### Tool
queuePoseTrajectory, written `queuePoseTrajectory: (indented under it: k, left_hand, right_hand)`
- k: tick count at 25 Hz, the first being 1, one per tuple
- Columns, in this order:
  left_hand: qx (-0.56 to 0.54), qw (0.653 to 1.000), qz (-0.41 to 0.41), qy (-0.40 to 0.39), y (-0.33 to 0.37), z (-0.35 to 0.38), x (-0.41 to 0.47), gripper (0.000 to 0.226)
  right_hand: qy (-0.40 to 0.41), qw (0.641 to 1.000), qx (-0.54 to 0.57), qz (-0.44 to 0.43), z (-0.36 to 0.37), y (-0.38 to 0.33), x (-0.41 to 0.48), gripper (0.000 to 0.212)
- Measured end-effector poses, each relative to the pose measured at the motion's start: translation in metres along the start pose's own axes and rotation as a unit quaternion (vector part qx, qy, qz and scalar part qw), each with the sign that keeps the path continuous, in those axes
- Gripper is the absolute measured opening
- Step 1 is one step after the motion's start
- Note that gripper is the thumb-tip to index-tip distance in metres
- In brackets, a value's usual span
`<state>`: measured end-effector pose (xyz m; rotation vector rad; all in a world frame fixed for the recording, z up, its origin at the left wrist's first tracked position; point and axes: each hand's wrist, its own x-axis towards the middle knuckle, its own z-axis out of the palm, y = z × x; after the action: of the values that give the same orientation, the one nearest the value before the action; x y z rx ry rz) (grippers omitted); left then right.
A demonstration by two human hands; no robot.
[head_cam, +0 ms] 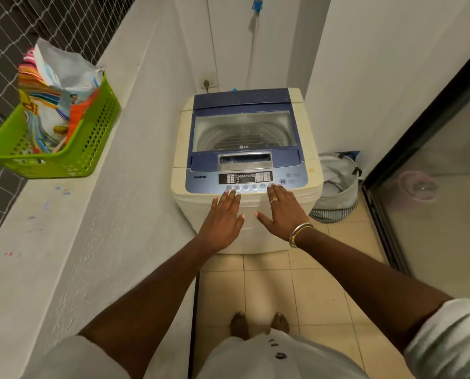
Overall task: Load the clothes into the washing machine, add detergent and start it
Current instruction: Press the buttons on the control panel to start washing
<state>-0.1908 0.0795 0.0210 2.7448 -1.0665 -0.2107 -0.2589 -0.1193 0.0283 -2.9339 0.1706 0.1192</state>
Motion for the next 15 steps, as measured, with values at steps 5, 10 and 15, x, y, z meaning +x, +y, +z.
queuePoseTrajectory:
  k: [5,10,15]
  left_hand:
    - [-0.004,1.0,-0.015,-0.013,-0.014,0.011,0.001,0.063]
    - [-0.005,1.0,-0.018,-0.016,-0.015,0.01,0.003,0.063]
    - [0.017,0.999,-0.016,-0.022,-0.012,0.006,0.008,0.064]
  right_hand:
    - [-0.02,1.0,0.017,0.017,0.009,-0.011,0.004,0.087]
    - [-0.028,0.999,0.018,0.016,0.013,-0.012,0.006,0.087]
    - [-0.025,1.0,0.012,0.014,0.01,-0.015,0.007,0.086]
